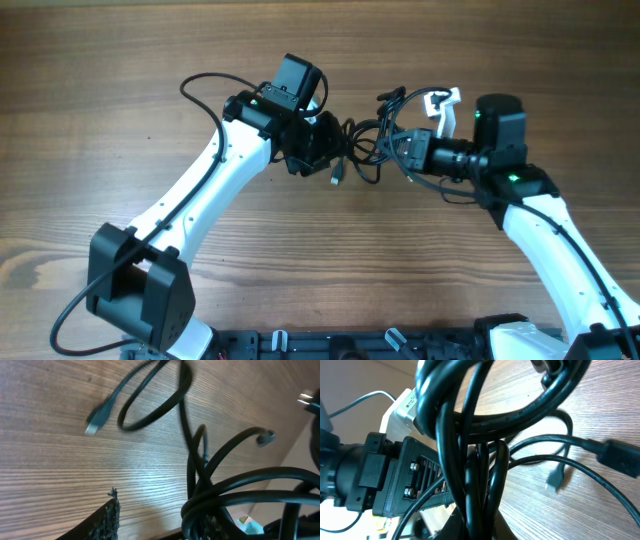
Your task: Untangle cables
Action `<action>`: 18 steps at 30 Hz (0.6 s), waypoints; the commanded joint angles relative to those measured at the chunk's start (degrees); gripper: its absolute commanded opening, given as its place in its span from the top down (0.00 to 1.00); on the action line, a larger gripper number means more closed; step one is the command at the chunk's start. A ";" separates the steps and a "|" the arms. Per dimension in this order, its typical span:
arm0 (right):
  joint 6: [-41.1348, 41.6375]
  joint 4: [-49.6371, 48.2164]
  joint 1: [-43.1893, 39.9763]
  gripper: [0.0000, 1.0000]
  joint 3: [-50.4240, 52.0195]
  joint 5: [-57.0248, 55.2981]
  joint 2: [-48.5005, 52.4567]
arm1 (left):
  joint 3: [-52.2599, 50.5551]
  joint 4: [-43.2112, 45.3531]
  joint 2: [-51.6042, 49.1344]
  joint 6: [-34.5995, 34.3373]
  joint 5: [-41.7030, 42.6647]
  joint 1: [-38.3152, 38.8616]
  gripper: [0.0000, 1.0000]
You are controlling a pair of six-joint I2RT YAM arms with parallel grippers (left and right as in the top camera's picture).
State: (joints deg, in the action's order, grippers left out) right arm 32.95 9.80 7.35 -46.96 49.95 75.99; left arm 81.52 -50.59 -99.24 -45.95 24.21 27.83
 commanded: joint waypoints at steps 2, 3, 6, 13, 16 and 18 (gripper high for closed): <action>-1.51 -1.97 -9.68 0.96 -0.98 13.00 -0.66 | -0.87 0.17 0.22 8.90 -9.88 -2.51 0.49; -1.49 -2.14 -10.97 0.96 -0.98 15.17 -0.66 | -0.87 1.22 0.22 11.56 -8.52 -2.62 0.49; -1.51 -2.38 -14.95 0.96 -0.98 21.27 -0.52 | -0.87 3.74 0.24 19.30 -4.33 -2.60 0.45; -1.25 -4.90 -17.18 0.96 -0.98 31.06 1.84 | -0.87 5.22 0.00 27.78 -1.97 -2.60 0.42; 0.83 -7.80 -17.20 0.96 -0.98 34.21 2.08 | -0.87 9.77 -0.55 27.74 1.11 -2.62 0.44; 3.63 -10.99 -17.20 0.96 -0.98 35.71 2.08 | -0.87 13.62 -0.70 27.74 6.47 -2.62 0.45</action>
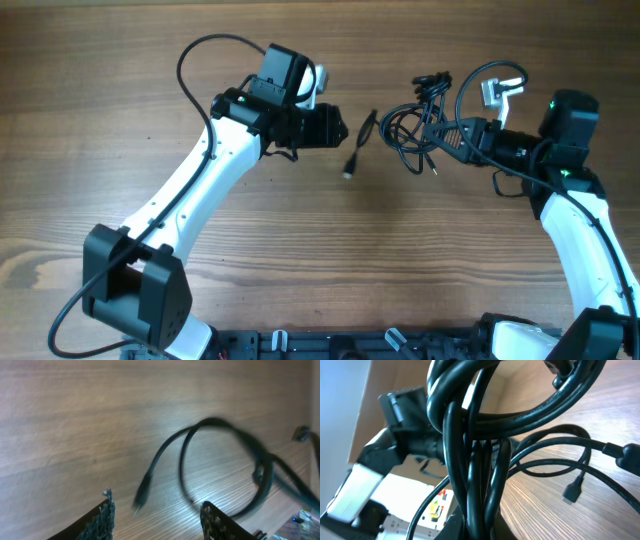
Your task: Untangle cables
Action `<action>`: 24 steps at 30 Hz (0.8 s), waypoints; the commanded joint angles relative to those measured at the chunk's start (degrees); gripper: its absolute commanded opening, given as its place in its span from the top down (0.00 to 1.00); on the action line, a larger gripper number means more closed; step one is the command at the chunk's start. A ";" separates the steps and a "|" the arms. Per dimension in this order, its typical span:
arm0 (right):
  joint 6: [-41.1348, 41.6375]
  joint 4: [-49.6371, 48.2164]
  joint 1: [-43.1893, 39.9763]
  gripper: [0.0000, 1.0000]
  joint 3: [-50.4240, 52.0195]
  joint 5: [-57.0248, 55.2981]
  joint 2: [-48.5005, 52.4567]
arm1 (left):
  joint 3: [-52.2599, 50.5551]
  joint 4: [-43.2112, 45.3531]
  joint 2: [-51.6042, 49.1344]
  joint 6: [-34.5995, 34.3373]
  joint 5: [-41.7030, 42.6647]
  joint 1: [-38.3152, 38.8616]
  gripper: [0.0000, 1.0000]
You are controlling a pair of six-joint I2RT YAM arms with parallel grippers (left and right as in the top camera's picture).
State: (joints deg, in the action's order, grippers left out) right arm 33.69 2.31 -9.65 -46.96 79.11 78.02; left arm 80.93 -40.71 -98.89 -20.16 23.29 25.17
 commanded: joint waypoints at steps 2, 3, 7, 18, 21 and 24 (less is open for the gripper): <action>5.79 -7.17 -0.20 0.96 -0.98 8.09 0.04 | -0.28 6.78 -1.05 1.70 10.01 0.04 0.45; 7.21 -8.83 -0.20 0.96 -0.98 8.61 0.04 | -0.28 7.41 -1.05 1.73 10.38 0.07 0.45; 11.82 -14.45 -0.17 0.96 -0.98 10.29 0.04 | -0.28 8.76 -1.29 1.77 10.34 0.04 0.44; 14.73 -17.11 -0.20 0.96 -0.98 11.06 0.04 | -0.31 13.29 -5.49 1.75 18.45 1.05 0.51; 14.75 -17.11 -0.17 0.96 -0.98 11.19 0.04 | -0.31 14.21 -8.55 1.75 22.03 2.05 0.55; 14.78 -17.18 -0.20 0.96 -0.98 11.19 0.04 | -0.31 16.15 -9.60 1.70 26.58 2.36 0.56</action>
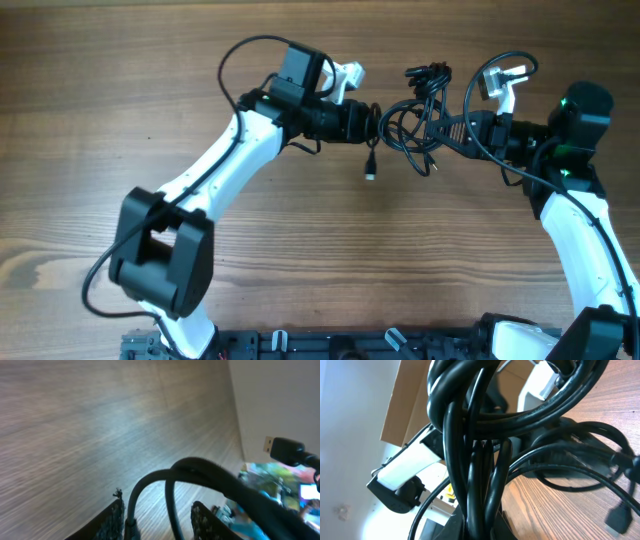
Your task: Untangle cables
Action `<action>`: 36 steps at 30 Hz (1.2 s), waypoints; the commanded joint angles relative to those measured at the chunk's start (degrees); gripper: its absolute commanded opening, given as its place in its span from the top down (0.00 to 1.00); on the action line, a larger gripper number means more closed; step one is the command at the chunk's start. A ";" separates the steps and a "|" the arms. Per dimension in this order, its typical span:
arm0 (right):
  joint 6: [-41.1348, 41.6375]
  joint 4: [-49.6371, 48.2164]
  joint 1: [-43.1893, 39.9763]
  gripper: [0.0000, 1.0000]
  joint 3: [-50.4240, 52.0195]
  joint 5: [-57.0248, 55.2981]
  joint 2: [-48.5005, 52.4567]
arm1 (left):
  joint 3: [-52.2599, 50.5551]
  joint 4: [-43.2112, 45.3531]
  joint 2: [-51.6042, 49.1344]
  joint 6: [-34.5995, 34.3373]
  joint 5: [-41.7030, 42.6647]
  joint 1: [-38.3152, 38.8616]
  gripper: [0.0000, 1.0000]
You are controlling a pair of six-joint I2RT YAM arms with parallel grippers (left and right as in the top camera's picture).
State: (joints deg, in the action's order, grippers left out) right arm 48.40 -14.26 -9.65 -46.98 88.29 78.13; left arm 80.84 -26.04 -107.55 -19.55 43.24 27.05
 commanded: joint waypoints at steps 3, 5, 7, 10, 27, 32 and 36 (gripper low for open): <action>0.04 -0.74 -0.20 0.96 -0.96 1.99 -0.07 | -0.22 1.66 -1.01 1.07 9.86 0.46 0.57; 0.09 -0.74 -0.20 0.96 -0.96 1.77 -0.07 | -0.22 1.38 -1.01 0.98 11.56 0.44 0.63; 0.48 -1.25 -0.20 0.96 -0.96 1.75 -0.07 | -0.22 0.87 -1.01 0.57 12.24 0.83 0.73; 2.62 -3.28 -0.20 0.96 -0.96 1.79 -0.07 | -0.22 1.05 -1.01 -2.49 12.74 1.77 0.77; 1.03 -5.11 -0.20 0.96 -0.90 -1.38 1.16 | -0.22 0.42 -1.01 -16.92 -0.48 0.79 0.96; -2.51 -4.98 -0.17 0.96 -0.66 -3.63 7.28 | -0.22 -6.19 -1.01 -13.99 -4.15 -3.78 0.96; -7.93 -2.03 -0.17 0.96 -0.31 -9.42 13.53 | -0.22 -8.68 -1.01 -10.60 -3.65 -6.34 0.96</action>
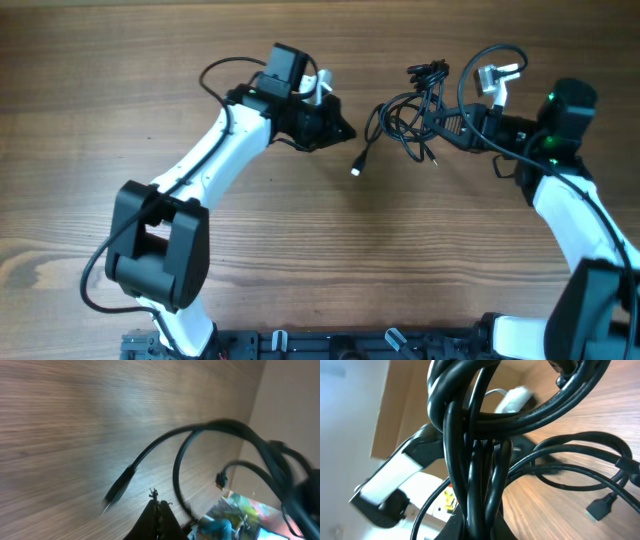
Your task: Untangle cables
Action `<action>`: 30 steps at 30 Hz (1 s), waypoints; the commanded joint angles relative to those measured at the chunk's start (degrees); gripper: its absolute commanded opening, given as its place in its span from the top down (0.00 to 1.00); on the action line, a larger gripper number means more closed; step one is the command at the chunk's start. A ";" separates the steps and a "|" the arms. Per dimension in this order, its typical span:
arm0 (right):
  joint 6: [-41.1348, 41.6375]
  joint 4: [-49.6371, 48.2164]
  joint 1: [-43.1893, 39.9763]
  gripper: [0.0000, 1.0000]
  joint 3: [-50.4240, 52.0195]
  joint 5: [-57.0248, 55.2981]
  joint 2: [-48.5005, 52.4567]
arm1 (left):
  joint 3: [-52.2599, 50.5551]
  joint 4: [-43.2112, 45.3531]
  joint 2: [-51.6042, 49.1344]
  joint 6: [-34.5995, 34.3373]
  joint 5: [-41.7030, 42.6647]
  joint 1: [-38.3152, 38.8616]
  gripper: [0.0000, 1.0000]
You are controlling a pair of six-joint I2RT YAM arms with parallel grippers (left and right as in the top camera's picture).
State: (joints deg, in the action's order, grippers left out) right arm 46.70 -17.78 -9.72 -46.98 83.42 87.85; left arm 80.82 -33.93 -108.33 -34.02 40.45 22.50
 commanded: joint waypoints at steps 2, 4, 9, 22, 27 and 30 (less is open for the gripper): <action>-9.31 4.55 -0.11 0.96 -0.31 -7.06 6.08 | -0.20 -1.14 -0.22 4.04 -0.85 -2.10 0.96; -13.05 9.73 0.13 0.96 -0.31 -10.71 6.67 | -0.20 -1.36 -0.22 5.03 -0.85 -1.95 0.96; -18.32 19.80 3.41 0.95 -0.33 -16.00 5.92 | -0.17 -1.51 -0.22 5.38 -2.01 -2.78 0.96; -21.29 30.91 12.70 0.96 -2.80 -14.53 -5.88 | -0.20 -10.32 -0.20 14.56 -2.67 -12.33 0.96; -24.26 31.54 12.68 0.96 -2.67 -23.63 8.02 | -0.20 -11.52 -0.22 14.56 -2.99 -12.02 0.96; -24.87 31.93 12.68 0.78 -2.67 -29.27 10.95 | -0.20 -13.44 -0.22 14.58 -5.99 -12.02 0.96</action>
State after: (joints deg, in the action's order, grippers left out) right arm 24.29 14.17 3.05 -49.95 60.82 97.19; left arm 80.82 -46.09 -108.33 -20.86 37.32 10.22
